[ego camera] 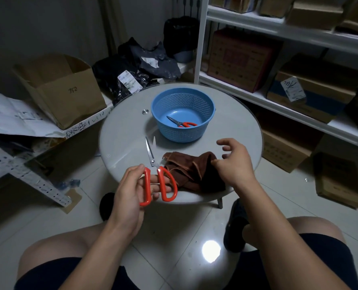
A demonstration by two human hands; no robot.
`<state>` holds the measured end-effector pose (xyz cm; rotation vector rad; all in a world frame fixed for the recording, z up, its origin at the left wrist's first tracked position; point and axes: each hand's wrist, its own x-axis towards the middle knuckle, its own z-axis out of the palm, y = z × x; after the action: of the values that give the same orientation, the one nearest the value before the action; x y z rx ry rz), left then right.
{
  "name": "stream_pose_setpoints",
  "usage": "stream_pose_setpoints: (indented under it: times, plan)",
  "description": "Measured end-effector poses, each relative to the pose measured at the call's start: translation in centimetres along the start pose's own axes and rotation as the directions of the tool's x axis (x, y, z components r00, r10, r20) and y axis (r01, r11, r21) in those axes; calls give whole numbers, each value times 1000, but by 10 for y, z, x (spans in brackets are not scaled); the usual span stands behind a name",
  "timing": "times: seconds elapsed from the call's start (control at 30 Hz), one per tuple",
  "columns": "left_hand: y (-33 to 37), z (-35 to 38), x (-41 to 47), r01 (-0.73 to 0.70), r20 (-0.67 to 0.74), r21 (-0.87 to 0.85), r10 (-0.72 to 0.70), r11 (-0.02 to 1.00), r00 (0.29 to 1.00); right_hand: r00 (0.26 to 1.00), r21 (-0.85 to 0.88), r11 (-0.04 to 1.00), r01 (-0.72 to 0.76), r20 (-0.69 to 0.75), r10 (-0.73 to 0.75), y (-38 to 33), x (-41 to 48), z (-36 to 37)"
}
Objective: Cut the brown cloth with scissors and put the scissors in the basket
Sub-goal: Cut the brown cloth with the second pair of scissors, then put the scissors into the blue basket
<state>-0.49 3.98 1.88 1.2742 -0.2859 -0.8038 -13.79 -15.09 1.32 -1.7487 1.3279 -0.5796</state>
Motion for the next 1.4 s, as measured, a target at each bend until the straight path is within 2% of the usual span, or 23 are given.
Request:
stream_pose_setpoints:
  times: [0.07, 0.13, 0.2, 0.27, 0.33, 0.37, 0.47, 0.6, 0.7, 0.77, 0.83, 0.87, 0.93, 1.0, 1.1, 1.17, 1.2, 1.27, 1.3, 1.33, 1.37, 1.4]
  plan:
    - [-1, 5, 5, -5, 13, -16, 5, 1000, 1000, 979, -65, 983, 169, -103, -175, -5, -10, -1]
    - [-3, 12, 11, 8, 25, -27, -7, 1000, 1000, 921, -84, 939, 335, -183, -345, -13, -22, -2]
    - [-4, 20, 17, 21, 20, -47, -20, 999, 1000, 906, -35, 922, 387, -174, -387, -24, -36, 0]
    - [-5, 30, 25, -2, -21, -65, 0, 998, 1000, 964, 117, 958, 263, 15, -266, -36, -50, 5]
    - [-4, 41, 33, -39, -56, -76, 35, 996, 998, 966, 202, 974, 104, 211, -147, -42, -58, 13]
    - [-1, 48, 37, -48, -61, -83, 43, 995, 997, 962, 205, 976, 71, 244, -122, -41, -58, 17]
    - [4, 62, 52, -79, -24, -62, 77, 995, 997, 976, 247, 967, 55, 190, -104, -42, -45, 20]
    - [16, 81, 75, -64, 33, -10, 65, 998, 997, 973, 494, 862, -114, 229, -2, -56, -15, 12]
    - [24, 85, 103, -74, 73, 60, 70, 995, 995, 991, 574, 814, -88, 134, 12, -72, 21, 9]
    - [29, 81, 119, -54, 5, 60, 53, 997, 999, 1000, 461, 887, -13, 27, 0, -78, 57, 13]
    - [28, 73, 127, -28, -62, 68, 33, 997, 998, 994, 156, 984, 86, -76, -75, -82, 95, 21]
    - [25, 66, 130, -17, -71, 83, 22, 996, 997, 988, 6, 992, 125, -90, -124, -85, 108, 25]
    - [16, 58, 129, -8, -64, 120, 16, 993, 998, 976, -263, 945, 192, -47, -211, -90, 127, 36]
    - [12, 55, 123, -23, -65, 182, 36, 983, 997, 958, -483, 833, 268, 44, -282, -93, 133, 45]
    - [3, 51, 117, -84, -49, 352, 108, 932, 993, 925, -645, 671, 366, 175, -337, -91, 136, 57]
    - [-3, 46, 113, -108, -3, 460, 123, 881, 992, 888, -669, 606, 431, 195, -417, -85, 127, 52]
    - [-5, 44, 111, -144, 49, 517, 138, 844, 989, 858, -635, 611, 472, 171, -485, -81, 121, 46]
    - [-5, 38, 107, -275, 225, 642, 167, 716, 960, 832, -459, 710, 534, 138, -537, -71, 99, 26]
    - [-4, 36, 105, -353, 321, 691, 170, 631, 932, 846, -353, 769, 533, 205, -492, -64, 87, 15]
    - [-3, 33, 104, -417, 401, 719, 157, 556, 902, 833, -259, 808, 529, 338, -437, -57, 74, 3]
    - [-2, 30, 102, -461, 462, 730, 132, 505, 877, 789, -206, 817, 539, 464, -404, -50, 61, -6]
    - [-1, 27, 100, -485, 505, 737, 93, 470, 858, 753, -210, 797, 567, 525, -397, -41, 51, -14]
